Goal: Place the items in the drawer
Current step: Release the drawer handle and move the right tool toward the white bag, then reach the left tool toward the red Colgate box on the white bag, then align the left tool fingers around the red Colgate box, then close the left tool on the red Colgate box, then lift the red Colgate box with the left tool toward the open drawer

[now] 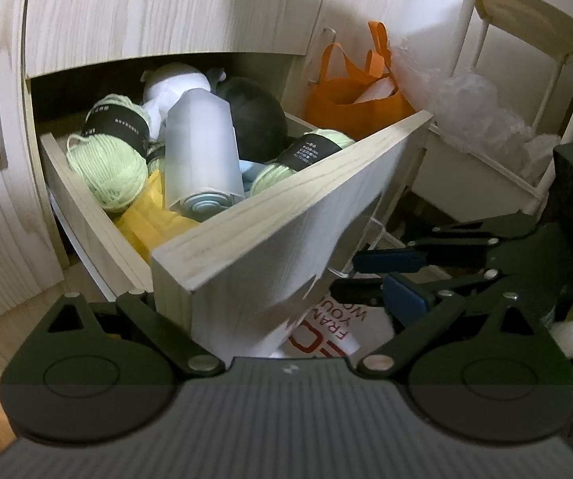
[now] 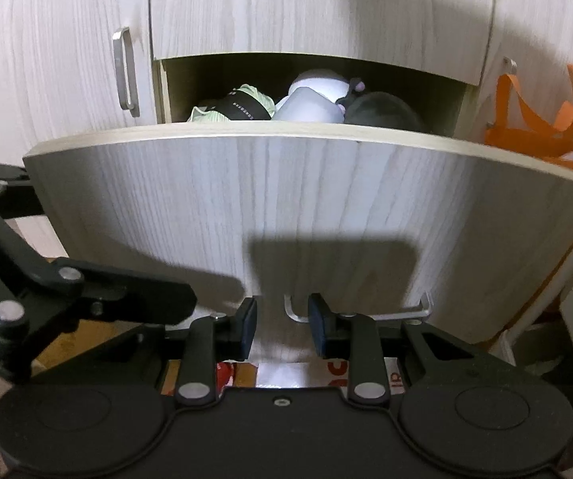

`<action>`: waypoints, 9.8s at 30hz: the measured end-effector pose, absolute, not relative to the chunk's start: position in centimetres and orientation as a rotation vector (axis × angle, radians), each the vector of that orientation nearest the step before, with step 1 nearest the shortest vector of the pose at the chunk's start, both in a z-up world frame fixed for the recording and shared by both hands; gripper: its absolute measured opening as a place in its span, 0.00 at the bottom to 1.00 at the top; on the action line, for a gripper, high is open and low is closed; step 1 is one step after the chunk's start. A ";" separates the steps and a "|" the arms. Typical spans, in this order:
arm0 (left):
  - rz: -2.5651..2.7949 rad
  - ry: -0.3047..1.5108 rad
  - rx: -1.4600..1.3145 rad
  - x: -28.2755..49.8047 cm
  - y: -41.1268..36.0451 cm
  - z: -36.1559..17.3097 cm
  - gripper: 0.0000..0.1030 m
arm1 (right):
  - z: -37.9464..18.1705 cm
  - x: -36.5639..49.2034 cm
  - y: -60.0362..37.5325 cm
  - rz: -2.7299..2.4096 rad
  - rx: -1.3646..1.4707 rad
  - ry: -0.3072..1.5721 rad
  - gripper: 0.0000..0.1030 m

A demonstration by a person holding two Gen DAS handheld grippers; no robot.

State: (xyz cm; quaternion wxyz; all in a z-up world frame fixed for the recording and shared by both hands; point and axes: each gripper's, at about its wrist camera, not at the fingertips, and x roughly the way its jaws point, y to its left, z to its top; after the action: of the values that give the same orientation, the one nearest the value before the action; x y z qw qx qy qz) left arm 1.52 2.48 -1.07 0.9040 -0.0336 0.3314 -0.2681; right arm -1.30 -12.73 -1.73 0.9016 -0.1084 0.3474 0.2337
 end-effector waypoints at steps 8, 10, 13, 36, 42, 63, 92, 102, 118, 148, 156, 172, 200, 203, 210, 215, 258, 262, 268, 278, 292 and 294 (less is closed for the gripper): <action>-0.515 0.703 -0.039 0.9 2.5 -0.4 0.97 | -1.6 0.8 -17.2 0.379 0.063 0.820 0.63; -0.496 0.673 0.003 -0.3 2.1 0.6 0.97 | -1.7 1.1 -18.4 0.328 0.121 0.843 0.70; -0.460 0.605 0.084 -3.2 1.5 1.5 1.00 | -1.9 1.1 -19.5 0.258 0.127 0.865 0.71; -0.661 0.791 0.130 -3.3 -2.0 -10.9 0.97 | -10.7 3.5 -22.3 -0.006 0.264 1.179 0.79; -0.660 0.834 0.227 -1.9 -5.0 -15.0 0.97 | -12.2 3.9 -22.8 -0.046 0.301 1.220 0.79; -0.839 0.696 0.426 -0.4 -12.8 -21.8 0.98 | -18.6 3.3 -26.9 -0.218 0.681 1.322 0.79; -0.799 0.798 0.301 2.1 -12.3 -23.0 0.97 | -20.8 4.7 -29.3 -0.303 0.695 1.252 0.85; -0.709 0.828 0.221 3.6 -11.0 -23.0 0.96 | -19.9 3.9 -29.7 -0.272 0.771 1.225 0.73; -0.649 0.790 0.221 2.7 -10.9 -21.4 0.97 | -18.8 3.4 -31.2 -0.517 0.723 1.112 0.94; -0.605 0.786 0.510 3.9 -13.8 -23.4 1.00 | -21.2 4.5 -26.7 -0.065 0.904 1.331 0.78; -0.784 0.837 0.521 2.2 -16.2 -23.2 1.00 | -20.7 5.1 -26.8 -0.099 0.865 1.267 0.78; -0.668 0.842 0.618 2.6 -15.0 -23.9 1.00 | -23.2 8.7 -25.0 -0.129 0.774 1.402 0.84; -0.642 1.017 0.342 3.3 -12.8 -23.7 0.59 | -21.4 7.8 -22.0 -0.014 0.544 1.378 0.73; -0.635 1.000 0.357 3.2 -13.0 -23.8 0.59 | -21.9 7.9 -22.5 -0.028 0.574 1.391 0.73; -0.628 1.003 0.347 3.0 -13.8 -24.7 0.58 | -23.3 8.3 -20.3 -0.012 0.531 1.385 0.98; -0.645 0.974 0.373 2.8 -13.7 -24.6 0.55 | -22.7 7.4 -20.3 -0.041 0.529 1.341 0.69; -0.574 0.564 0.586 -5.7 -12.7 -17.1 0.44 | -16.3 -0.2 -20.1 0.065 0.910 0.978 0.60; -0.526 0.480 0.582 -6.7 -11.3 -14.1 0.45 | -13.3 -0.8 -18.7 0.159 0.886 0.904 0.60; -0.514 0.413 0.648 -8.4 -10.7 -12.4 0.45 | -10.0 -2.6 -17.6 0.254 0.882 0.788 0.61; -0.443 0.385 0.666 -8.3 -8.9 -12.3 0.44 | -8.5 -4.9 -16.1 0.316 0.888 0.770 0.61; -0.316 0.050 0.764 -4.7 -7.1 -5.1 0.45 | 3.8 -6.1 -13.4 0.518 0.842 0.523 0.61; -0.309 0.026 0.775 -7.0 -7.9 -1.6 0.45 | 5.8 -5.0 -13.1 0.537 0.824 0.486 0.61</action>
State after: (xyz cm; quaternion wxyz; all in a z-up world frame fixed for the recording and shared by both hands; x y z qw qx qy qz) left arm -6.97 -7.86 -1.60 0.9142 0.3763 0.0124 -0.1500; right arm -5.03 -13.06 5.75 0.8534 0.3916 0.2309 0.2551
